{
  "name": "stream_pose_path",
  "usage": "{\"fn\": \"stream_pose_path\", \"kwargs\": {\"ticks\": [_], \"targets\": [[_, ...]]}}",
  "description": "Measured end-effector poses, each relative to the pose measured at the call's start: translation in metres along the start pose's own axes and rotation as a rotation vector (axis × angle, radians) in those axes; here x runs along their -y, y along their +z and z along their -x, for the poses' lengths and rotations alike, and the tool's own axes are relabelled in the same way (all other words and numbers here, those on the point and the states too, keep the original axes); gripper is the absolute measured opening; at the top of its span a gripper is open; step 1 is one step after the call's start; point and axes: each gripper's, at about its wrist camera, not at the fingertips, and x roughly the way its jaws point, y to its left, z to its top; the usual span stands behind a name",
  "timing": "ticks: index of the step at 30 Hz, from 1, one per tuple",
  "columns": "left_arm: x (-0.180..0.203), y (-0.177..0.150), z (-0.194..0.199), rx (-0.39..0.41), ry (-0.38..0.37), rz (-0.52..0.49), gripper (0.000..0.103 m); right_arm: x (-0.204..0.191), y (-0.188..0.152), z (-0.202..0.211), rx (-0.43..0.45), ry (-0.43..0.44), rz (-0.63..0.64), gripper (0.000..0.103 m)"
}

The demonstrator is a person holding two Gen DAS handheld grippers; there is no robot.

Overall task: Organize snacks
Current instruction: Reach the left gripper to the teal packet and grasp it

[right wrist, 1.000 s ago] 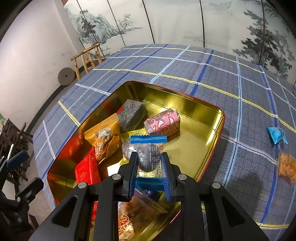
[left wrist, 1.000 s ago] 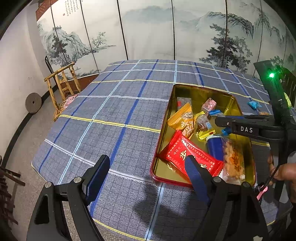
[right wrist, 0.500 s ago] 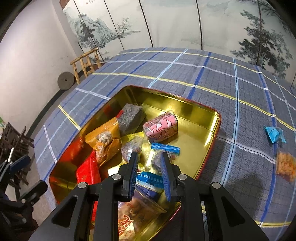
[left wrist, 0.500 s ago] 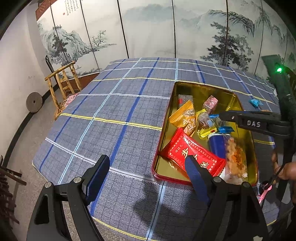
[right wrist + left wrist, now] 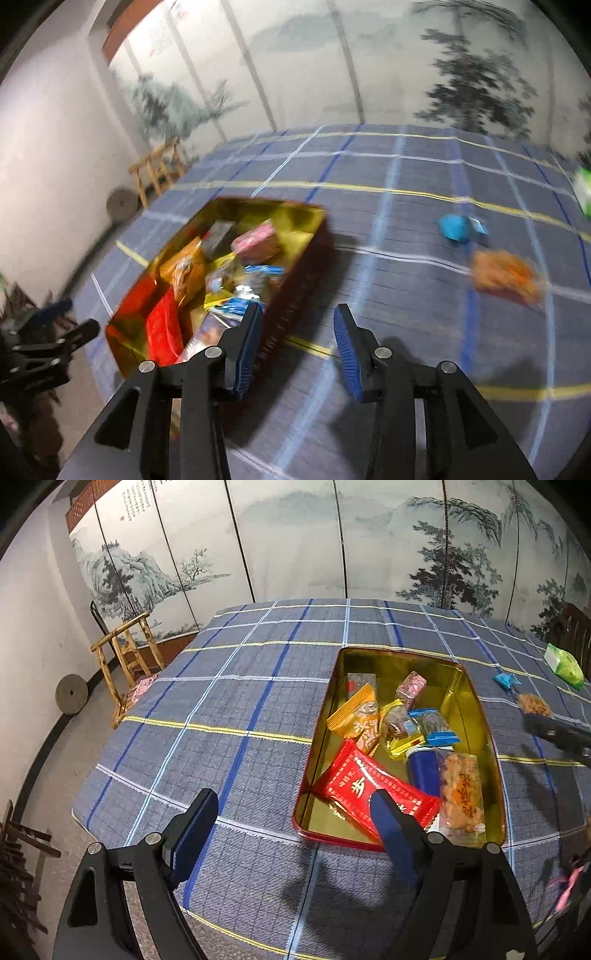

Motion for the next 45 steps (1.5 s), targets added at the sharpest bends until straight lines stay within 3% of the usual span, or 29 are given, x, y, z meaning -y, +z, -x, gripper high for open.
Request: {"fn": "stream_pose_path", "kwargs": {"ticks": [7, 11, 14, 19, 25, 32, 34, 38, 40, 45], "targets": [[0.023, 0.006, 0.008, 0.015, 0.000, -0.048, 0.084, 0.078, -0.022, 0.047, 0.028, -0.184, -0.062, 0.049], [0.042, 0.014, 0.013, 0.022, -0.004, -0.101, 0.086, 0.122, -0.036, 0.061, 0.028, -0.326, -0.089, 0.056], [0.062, 0.027, 0.016, 0.009, -0.063, -0.158, 0.088, 0.153, -0.044, 0.069, 0.022, -0.425, -0.107, 0.066], [0.107, 0.061, 0.018, -0.005, -0.211, -0.248, 0.092, 0.197, -0.051, 0.080, 0.017, -0.502, -0.140, 0.074], [0.196, 0.110, -0.003, -0.054, -0.417, -0.402, 0.092, 0.222, -0.057, 0.078, 0.012, -0.476, -0.195, 0.077], [0.297, 0.138, -0.049, 0.036, -0.432, -0.765, 0.092, 0.223, -0.055, 0.080, 0.035, -0.398, -0.205, 0.086], [0.314, 0.145, -0.071, 0.013, -0.446, -0.838, 0.087, 0.222, -0.055, 0.080, 0.039, -0.376, -0.202, 0.086], [0.329, 0.168, -0.119, -0.143, -0.550, -0.809, 0.071, 0.224, -0.057, 0.082, 0.063, -0.340, -0.212, 0.088], [0.333, 0.174, -0.133, -0.189, -0.592, -0.796, 0.068, 0.224, -0.058, 0.083, 0.070, -0.327, -0.215, 0.088], [0.341, 0.173, -0.147, -0.215, -0.611, -0.845, 0.066, 0.222, -0.059, 0.085, 0.081, -0.305, -0.210, 0.088]]}}
